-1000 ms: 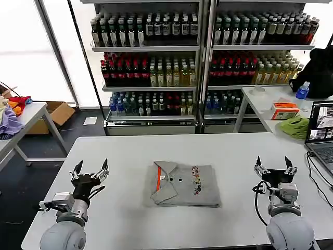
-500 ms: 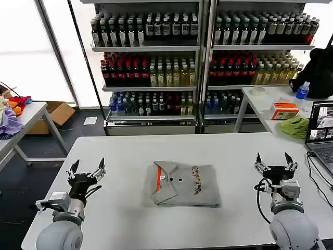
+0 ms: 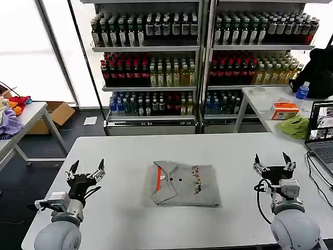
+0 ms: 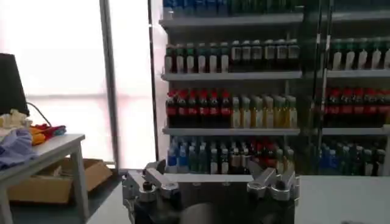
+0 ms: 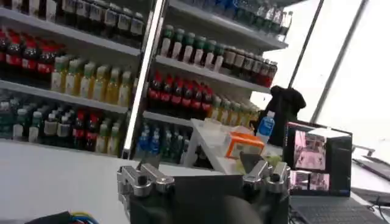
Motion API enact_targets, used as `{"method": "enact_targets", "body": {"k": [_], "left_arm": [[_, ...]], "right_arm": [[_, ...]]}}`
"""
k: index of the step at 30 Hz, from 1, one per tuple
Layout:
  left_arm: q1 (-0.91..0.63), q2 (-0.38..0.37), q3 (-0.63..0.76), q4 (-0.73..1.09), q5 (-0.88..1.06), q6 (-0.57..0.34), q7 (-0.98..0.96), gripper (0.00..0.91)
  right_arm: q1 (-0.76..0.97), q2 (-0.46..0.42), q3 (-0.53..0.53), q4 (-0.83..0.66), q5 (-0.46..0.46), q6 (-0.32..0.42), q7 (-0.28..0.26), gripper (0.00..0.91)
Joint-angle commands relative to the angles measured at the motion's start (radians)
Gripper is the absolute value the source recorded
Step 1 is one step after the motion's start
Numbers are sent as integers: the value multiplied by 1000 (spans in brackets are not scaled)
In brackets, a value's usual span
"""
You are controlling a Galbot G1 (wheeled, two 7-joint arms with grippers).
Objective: Fold and organize the clothes.
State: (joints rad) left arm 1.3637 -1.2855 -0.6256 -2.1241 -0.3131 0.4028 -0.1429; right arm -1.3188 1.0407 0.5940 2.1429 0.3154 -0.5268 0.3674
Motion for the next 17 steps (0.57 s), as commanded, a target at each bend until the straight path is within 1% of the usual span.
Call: {"method": "enact_targets", "body": {"k": [1,17], "left_arm": [[-3,8,-11,-5,13,27,18,907],[3,-4,-17,-10,-6,29,19,907]], "right_arm": [[19,-4,-21,-9,4,-7,-11,907],[25,-17,-35,-18,0,-16,-20,907]]}}
